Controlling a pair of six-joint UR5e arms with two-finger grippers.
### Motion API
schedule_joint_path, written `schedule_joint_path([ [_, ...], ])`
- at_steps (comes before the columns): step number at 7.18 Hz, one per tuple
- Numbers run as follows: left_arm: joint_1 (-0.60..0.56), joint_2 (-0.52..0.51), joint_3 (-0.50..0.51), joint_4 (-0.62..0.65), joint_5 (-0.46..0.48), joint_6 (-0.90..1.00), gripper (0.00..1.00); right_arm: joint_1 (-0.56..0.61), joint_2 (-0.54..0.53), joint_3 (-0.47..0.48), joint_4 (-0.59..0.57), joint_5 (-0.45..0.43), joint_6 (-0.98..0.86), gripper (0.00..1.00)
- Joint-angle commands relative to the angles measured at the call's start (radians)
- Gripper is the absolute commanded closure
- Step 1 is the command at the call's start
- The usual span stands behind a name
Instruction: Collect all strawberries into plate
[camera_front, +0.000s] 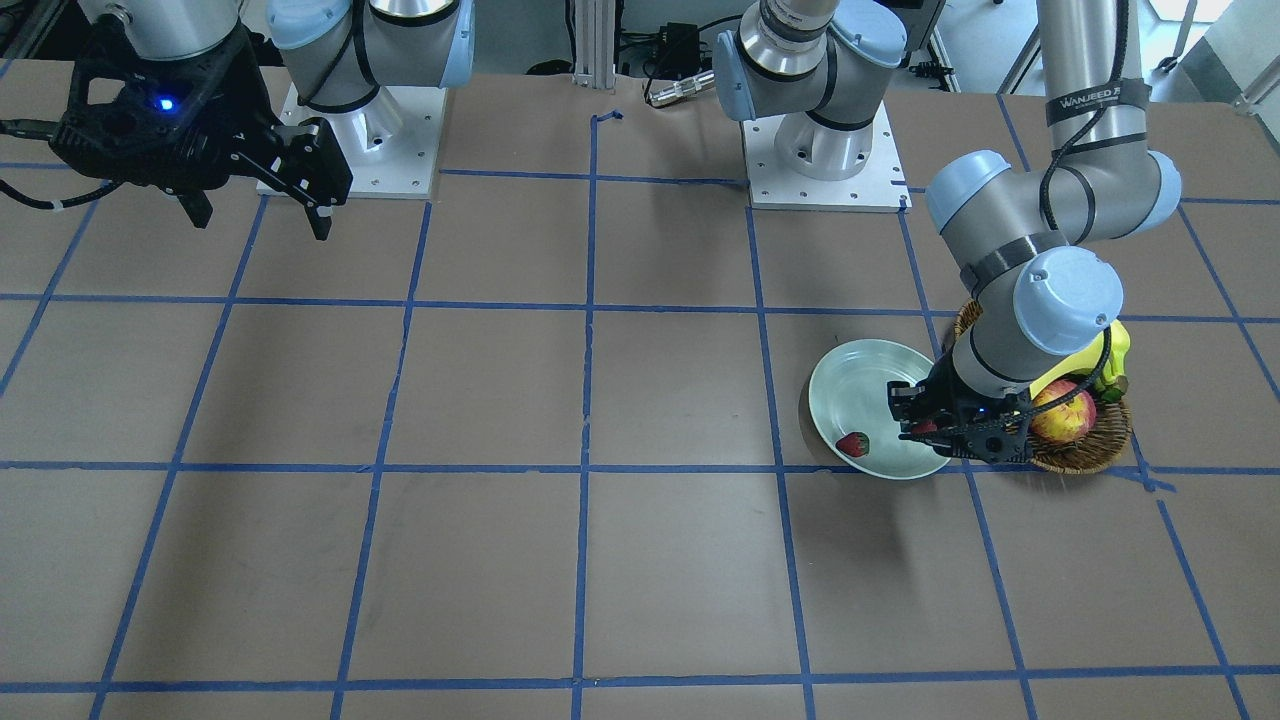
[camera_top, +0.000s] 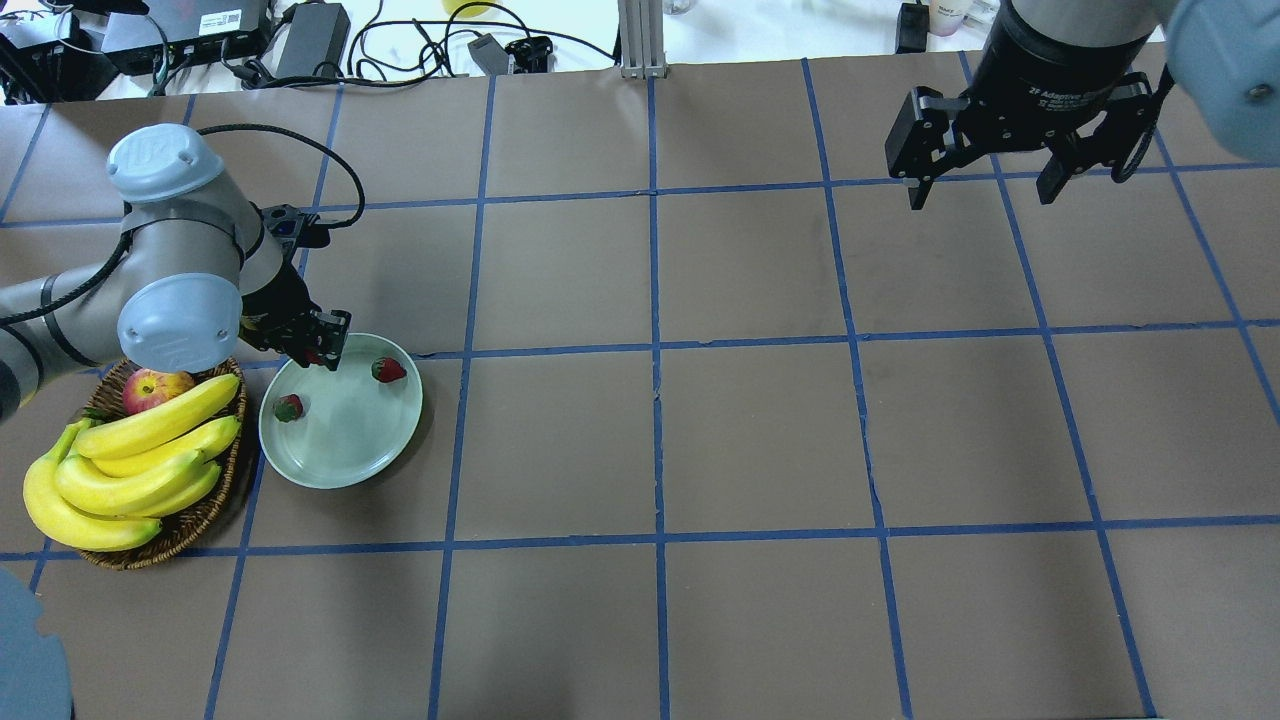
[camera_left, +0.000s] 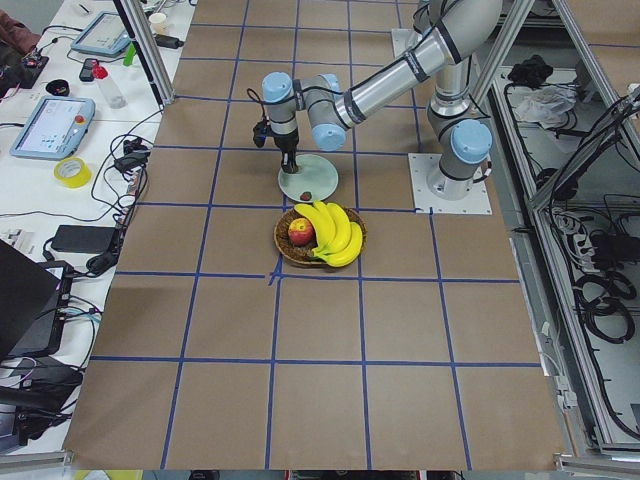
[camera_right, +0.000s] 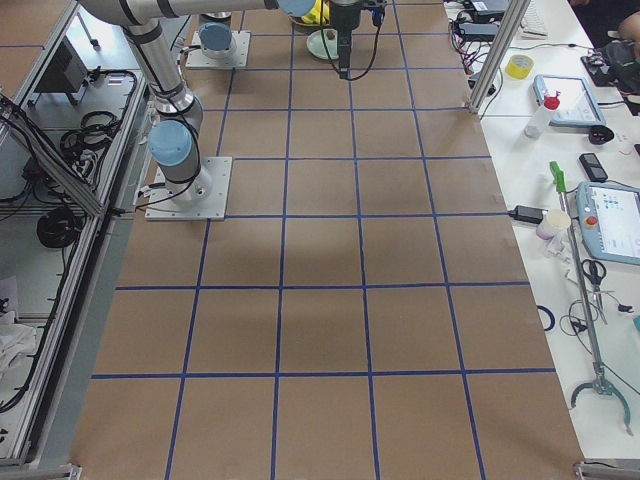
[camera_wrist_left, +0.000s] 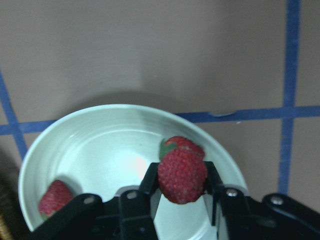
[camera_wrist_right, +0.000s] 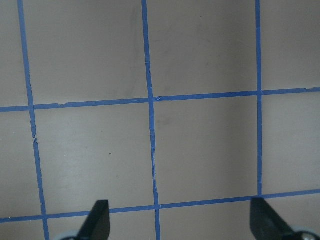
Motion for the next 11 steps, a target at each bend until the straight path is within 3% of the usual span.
schedule_joint_path([
  [1,0.012,0.000,-0.026,-0.001,-0.007,0.014,0.22,0.001,-0.001,0.001,0.003,-0.003,0.004,0.00],
  [2,0.007,0.000,-0.025,-0.001,-0.008,0.008,0.10,0.002,-0.003,0.001,0.002,-0.001,0.006,0.00],
  [8,-0.068,0.064,0.105,-0.082,-0.002,-0.041,0.10,0.002,0.004,0.002,-0.005,0.002,0.001,0.00],
  [11,-0.146,0.176,0.384,-0.457,0.001,-0.051,0.10,0.002,0.013,0.001,-0.009,0.002,0.003,0.00],
])
